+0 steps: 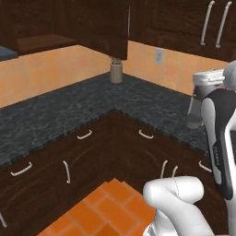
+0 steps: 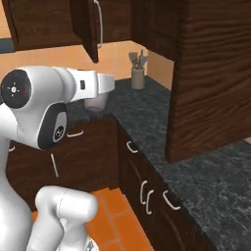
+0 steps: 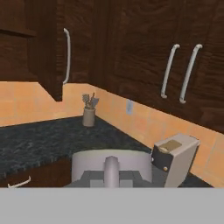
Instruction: Gather all objects into one cabinet and sort the glasses and bowls to opposite sides.
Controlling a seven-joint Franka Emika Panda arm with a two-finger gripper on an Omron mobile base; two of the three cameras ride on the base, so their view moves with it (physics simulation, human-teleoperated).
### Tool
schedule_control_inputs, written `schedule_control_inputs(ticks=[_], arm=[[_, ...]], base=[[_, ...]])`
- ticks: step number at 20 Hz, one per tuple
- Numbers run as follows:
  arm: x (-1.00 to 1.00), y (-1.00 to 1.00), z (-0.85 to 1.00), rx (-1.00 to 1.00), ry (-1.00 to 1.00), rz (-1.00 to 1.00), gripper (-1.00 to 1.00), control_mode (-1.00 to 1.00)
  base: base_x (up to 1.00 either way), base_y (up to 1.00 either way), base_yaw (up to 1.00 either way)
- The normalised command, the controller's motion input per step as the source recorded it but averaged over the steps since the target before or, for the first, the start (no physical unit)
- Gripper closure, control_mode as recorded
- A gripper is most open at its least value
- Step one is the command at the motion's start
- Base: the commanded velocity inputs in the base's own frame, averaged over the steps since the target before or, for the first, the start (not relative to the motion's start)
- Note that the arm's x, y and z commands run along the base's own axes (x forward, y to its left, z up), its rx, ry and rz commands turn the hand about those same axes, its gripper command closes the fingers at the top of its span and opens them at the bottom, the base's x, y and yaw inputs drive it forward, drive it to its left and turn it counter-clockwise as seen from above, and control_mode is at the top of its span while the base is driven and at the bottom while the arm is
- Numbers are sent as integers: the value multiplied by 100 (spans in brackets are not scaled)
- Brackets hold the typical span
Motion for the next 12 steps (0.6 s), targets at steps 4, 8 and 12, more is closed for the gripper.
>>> schedule_control_inputs(ticks=[4, 8, 12], arm=[[0, 0, 0, 0, 0, 0, 100, 100], [0, 0, 0, 0, 0, 0, 100, 100], [0, 0, 0, 0, 0, 0, 100, 100]], base=[[-80, 16, -18], [-84, 9, -19], [-80, 9, -25]])
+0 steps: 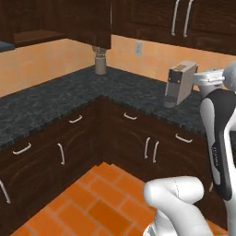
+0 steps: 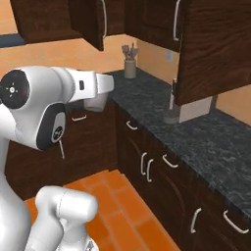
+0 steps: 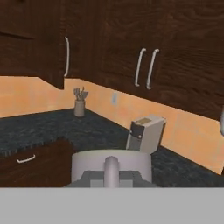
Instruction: Gather all objects into one cabinet and sort the glasses and bowls to opposite sides.
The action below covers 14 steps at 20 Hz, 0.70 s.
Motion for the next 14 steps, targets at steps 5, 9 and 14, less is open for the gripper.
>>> schedule_control_inputs(ticks=[5, 9, 14], arm=[[0, 0, 0, 0, 0, 0, 100, 100], [0, 0, 0, 0, 0, 0, 100, 100], [0, 0, 0, 0, 0, 0, 100, 100]], base=[[-75, 3, -41], [-66, 0, -49], [-61, -3, -46]])
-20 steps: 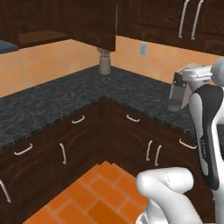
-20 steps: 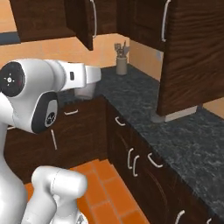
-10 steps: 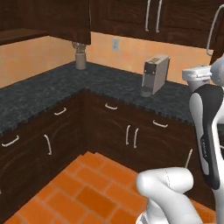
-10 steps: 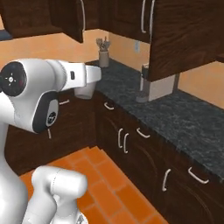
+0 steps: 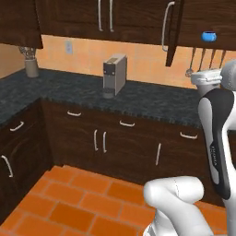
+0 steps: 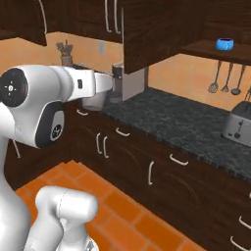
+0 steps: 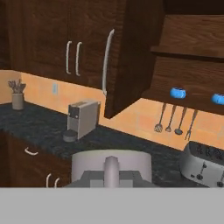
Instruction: Gather all objects into one cabinet and sort the glasses and bowls to opposite sides.
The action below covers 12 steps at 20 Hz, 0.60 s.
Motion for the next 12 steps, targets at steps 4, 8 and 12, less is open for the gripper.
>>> schedule_control_inputs(ticks=[4, 8, 12], arm=[[0, 0, 0, 0, 0, 0, 100, 100], [0, 0, 0, 0, 0, 0, 100, 100], [0, 0, 0, 0, 0, 0, 100, 100]], base=[[-29, -23, -45], [-1, -56, -39], [19, -53, -40]])
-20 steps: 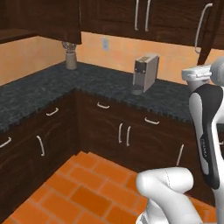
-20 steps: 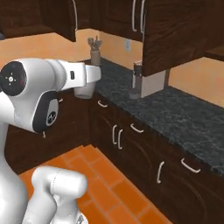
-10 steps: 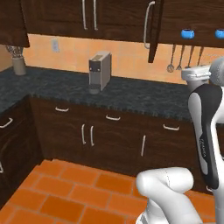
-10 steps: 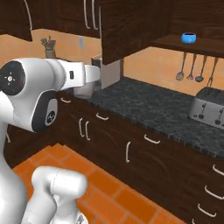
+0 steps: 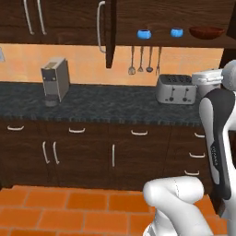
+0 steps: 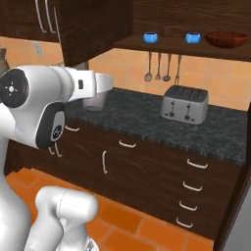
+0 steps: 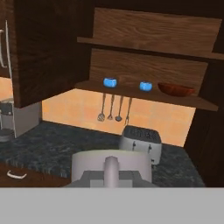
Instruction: Gather all objects into one cabinet and sort the glasses and bowls to opposite sides.
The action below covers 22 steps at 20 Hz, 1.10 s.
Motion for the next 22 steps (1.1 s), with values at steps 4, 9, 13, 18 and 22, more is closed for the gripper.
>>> schedule_control_inputs(ticks=[4, 9, 13, 18, 22], arm=[[0, 0, 0, 0, 0, 0, 100, 100], [0, 0, 0, 0, 0, 0, 100, 100], [0, 0, 0, 0, 0, 0, 100, 100], [0, 0, 0, 0, 0, 0, 100, 100], [0, 0, 0, 0, 0, 0, 100, 100]], base=[[20, -7, -17], [39, 0, -22], [42, 1, -45], [61, 13, -34], [98, 17, -3]])
